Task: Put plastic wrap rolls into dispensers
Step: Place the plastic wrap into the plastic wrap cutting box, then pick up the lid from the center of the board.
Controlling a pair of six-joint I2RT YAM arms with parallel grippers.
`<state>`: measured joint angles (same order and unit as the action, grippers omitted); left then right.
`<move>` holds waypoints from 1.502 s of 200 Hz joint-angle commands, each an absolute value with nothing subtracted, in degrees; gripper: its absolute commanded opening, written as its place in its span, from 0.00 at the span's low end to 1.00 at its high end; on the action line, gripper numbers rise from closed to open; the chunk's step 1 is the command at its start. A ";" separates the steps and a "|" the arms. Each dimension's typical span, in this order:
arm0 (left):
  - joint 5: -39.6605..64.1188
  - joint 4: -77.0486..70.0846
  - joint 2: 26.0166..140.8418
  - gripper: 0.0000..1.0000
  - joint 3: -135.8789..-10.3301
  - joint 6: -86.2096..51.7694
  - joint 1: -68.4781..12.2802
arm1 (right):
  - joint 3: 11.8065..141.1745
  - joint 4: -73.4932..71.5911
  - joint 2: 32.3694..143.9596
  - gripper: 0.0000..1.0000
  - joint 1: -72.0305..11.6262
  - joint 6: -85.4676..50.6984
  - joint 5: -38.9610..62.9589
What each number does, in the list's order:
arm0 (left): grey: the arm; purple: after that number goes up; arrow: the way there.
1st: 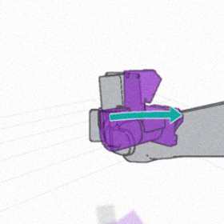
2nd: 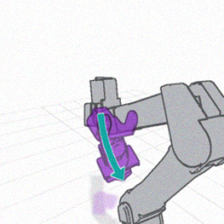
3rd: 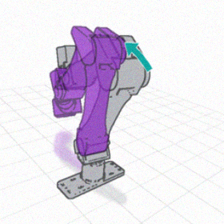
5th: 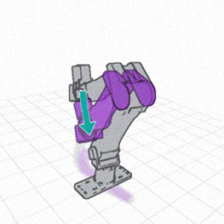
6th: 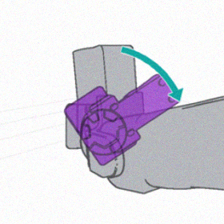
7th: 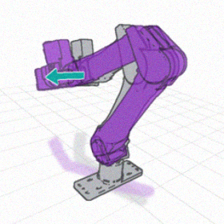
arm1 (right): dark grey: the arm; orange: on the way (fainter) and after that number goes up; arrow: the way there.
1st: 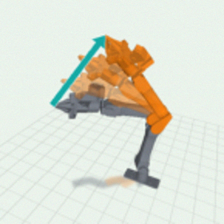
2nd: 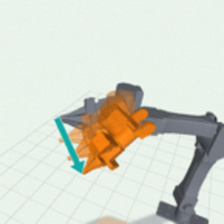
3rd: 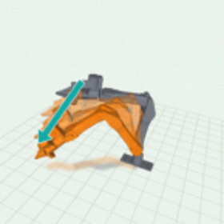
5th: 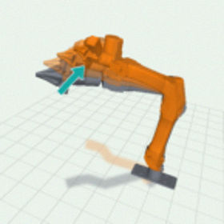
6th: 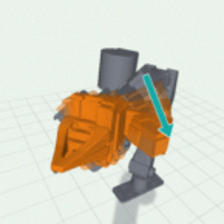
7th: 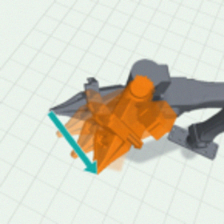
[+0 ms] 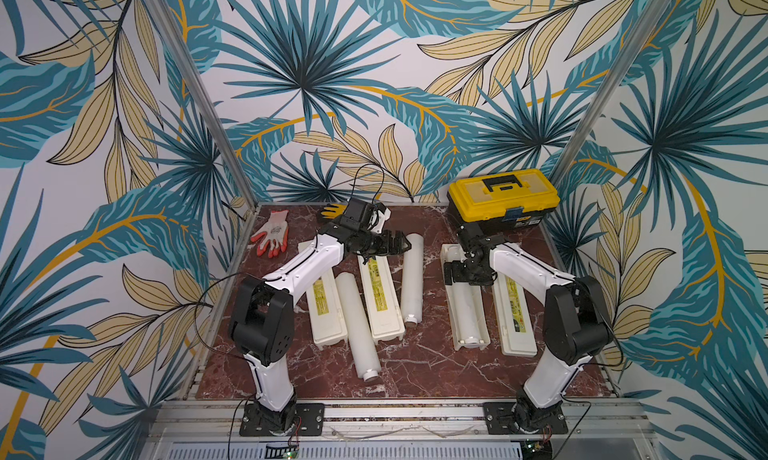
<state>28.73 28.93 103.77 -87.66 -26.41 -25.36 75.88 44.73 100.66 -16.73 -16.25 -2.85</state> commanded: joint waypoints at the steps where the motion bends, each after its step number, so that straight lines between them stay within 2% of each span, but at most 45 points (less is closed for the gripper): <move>1: 28.74 28.67 104.74 0.99 -91.34 -26.11 -26.03 | 77.22 49.57 98.87 0.99 -16.95 -14.55 -5.92; 69: 25.29 27.52 105.21 1.00 -93.59 -27.30 -27.35 | 76.06 45.09 91.38 0.99 -9.48 -8.11 -9.74; 98: 23.51 27.34 105.33 1.00 -94.94 -27.77 -28.04 | 75.18 45.77 94.10 0.99 -3.59 -8.88 -18.95; 133: 24.87 27.37 106.12 1.00 -95.91 -22.69 -27.64 | 74.29 43.89 100.68 0.99 4.64 -5.53 -8.11; 171: 30.14 27.34 107.67 1.00 -97.68 -20.31 -23.66 | 74.34 41.89 104.48 0.99 5.51 -2.00 -4.68; 198: 31.73 27.31 107.83 1.00 -96.95 -19.26 -21.28 | 78.63 46.64 109.21 0.99 6.33 -0.31 -0.67; 283: 34.63 27.31 109.60 1.00 -97.35 -18.43 -19.75 | 78.67 47.88 110.06 0.99 6.92 0.35 -5.83; 300: 34.67 27.32 110.02 1.00 -97.72 -18.59 -19.71 | 79.23 48.52 112.28 0.99 6.90 0.48 -4.31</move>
